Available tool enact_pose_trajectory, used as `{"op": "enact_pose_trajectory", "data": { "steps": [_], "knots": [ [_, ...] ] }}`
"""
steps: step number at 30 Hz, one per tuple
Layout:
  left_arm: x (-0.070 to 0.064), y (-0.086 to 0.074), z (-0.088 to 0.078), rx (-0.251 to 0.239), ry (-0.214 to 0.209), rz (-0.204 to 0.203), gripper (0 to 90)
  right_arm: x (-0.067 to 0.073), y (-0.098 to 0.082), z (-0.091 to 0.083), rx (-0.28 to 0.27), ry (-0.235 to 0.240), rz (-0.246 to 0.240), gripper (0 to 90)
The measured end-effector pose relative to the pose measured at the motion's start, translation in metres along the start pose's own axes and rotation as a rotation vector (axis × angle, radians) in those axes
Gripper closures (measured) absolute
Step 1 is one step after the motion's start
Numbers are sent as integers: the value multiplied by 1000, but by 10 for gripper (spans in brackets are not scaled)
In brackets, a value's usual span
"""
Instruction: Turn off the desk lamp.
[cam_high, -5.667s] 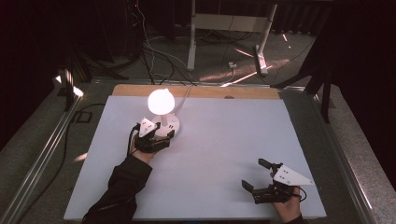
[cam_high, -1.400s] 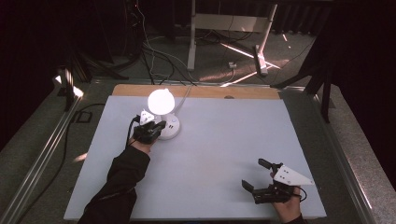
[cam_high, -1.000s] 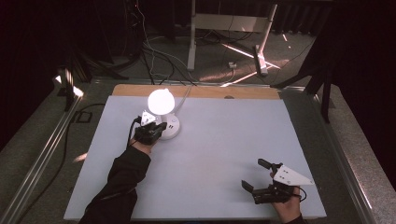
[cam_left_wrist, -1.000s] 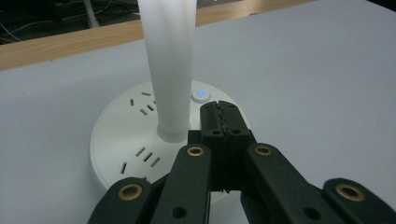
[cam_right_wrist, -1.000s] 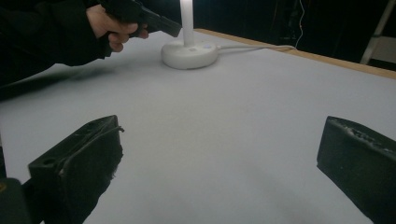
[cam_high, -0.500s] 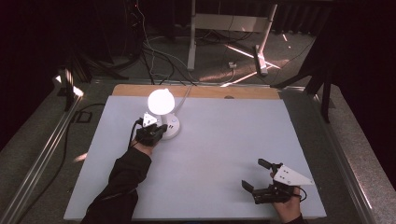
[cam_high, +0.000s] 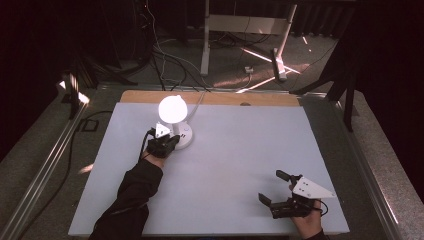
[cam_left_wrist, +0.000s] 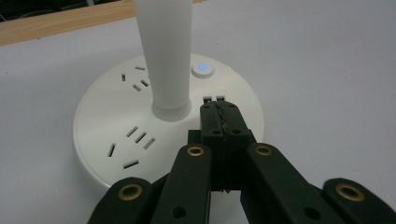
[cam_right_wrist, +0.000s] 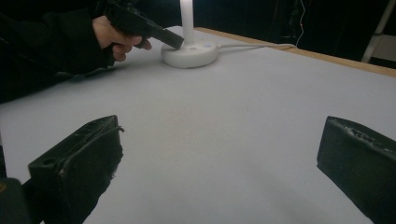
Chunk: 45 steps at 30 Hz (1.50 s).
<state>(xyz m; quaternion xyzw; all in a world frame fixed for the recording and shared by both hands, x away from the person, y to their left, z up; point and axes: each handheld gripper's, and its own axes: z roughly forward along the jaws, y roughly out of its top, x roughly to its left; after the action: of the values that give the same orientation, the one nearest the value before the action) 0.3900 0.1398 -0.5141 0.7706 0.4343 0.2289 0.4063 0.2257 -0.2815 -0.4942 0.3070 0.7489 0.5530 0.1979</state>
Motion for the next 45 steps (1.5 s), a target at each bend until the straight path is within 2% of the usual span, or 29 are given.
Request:
{"op": "enact_pose_trajectory", "data": {
  "steps": [1, 3, 4, 7, 9, 14, 18, 19, 20, 22, 24, 25, 27, 28, 29, 30, 31, 32, 34, 35, 36, 37, 38, 39, 40, 42, 43, 44, 45],
  "knots": [
    [-3, 1, 0, 9, 18, 29, 900, 0, 0, 0, 1, 0, 1, 0],
    [-5, 2, 1, 13, 28, 40, 900, 0, 0, 0, 2, 0, 0, 0],
    [-4, 3, 1, 18, 21, 17, 900, 0, 0, 0, 1, -1, -1, 0],
    [-1, 3, 1, 10, -7, -2, 900, 0, 0, -1, -2, -3, 1, 0],
    [2, 7, -5, -18, -27, -32, 900, -1, 0, -1, -3, -5, 4, 0],
    [4, 17, -15, -38, -30, -66, 900, -1, 0, 0, -1, -2, 2, 0],
    [6, 20, -19, -34, -39, -79, 900, -1, 0, -1, -4, -3, 4, 0],
    [5, 21, -20, -31, -32, -72, 900, -1, 0, -1, -3, -5, 7, 0],
    [6, 21, -21, -32, -45, -71, 900, -1, 0, -1, -3, -5, 9, 0],
    [6, 21, -23, -30, -51, -73, 847, -1, 0, -1, -3, -4, 9, 0],
    [5, 21, -24, -21, -61, -63, 840, -1, 0, -1, -4, -3, 9, 0],
    [5, 21, -24, -17, -70, -65, 783, -1, 0, -1, -3, -3, 9, 0],
    [5, 21, -25, -7, -82, -56, 753, -1, 0, -1, -3, -4, 7, 0],
    [4, 21, -26, 5, -110, -57, 682, -1, 0, -1, -3, -3, 8, 0],
    [4, 21, -26, 5, -110, -57, 643, -1, 0, -1, -3, -3, 8, 0],
    [3, 21, -26, 14, -117, -46, 643, -1, 0, -1, -3, -4, 9, 0],
    [2, 21, -26, 16, -124, -44, 542, -2, 0, -1, -2, -5, 12, 0],
    [2, 21, -27, 18, -140, -45, 491, -2, 0, -1, -3, -5, 16, 0],
    [2, 21, -28, 20, -159, -43, 401, -2, 0, -1, -2, -5, 15, 0],
    [2, 21, -28, 18, -162, -46, 401, -2, 0, -1, -2, -5, 15, 0],
    [2, 21, -29, 16, -171, -48, 340, -2, 0, 0, -1, -3, 11, 0],
    [2, 21, -30, 16, -175, -50, 340, -2, 0, 0, -1, -3, 11, 0],
    [2, 22, -31, 20, -176, -53, 246, -1, 0, 0, -1, -3, 12, 0],
    [2, 22, -32, 24, -186, -50, 246, -1, 0, 0, -1, -3, 12, 0],
    [2, 23, -33, 21, -192, -50, 183, -2, 0, 0, 0, -3, 13, 0],
    [3, 24, -38, 2, -214, -47, 122, -2, 0, 0, 0, -4, 13, 0],
    [5, 26, -42, -4, -249, -51, 95, -2, 0, 0, 0, -3, 14, 0],
    [5, 26, -42, -4, -249, -51, 89, -2, 0, 0, 0, -4, 13, 0],
    [6, 27, -43, -2, -268, -46, 89, -2, 0, 0, 0, -4, 13, 0]
  ]
}}
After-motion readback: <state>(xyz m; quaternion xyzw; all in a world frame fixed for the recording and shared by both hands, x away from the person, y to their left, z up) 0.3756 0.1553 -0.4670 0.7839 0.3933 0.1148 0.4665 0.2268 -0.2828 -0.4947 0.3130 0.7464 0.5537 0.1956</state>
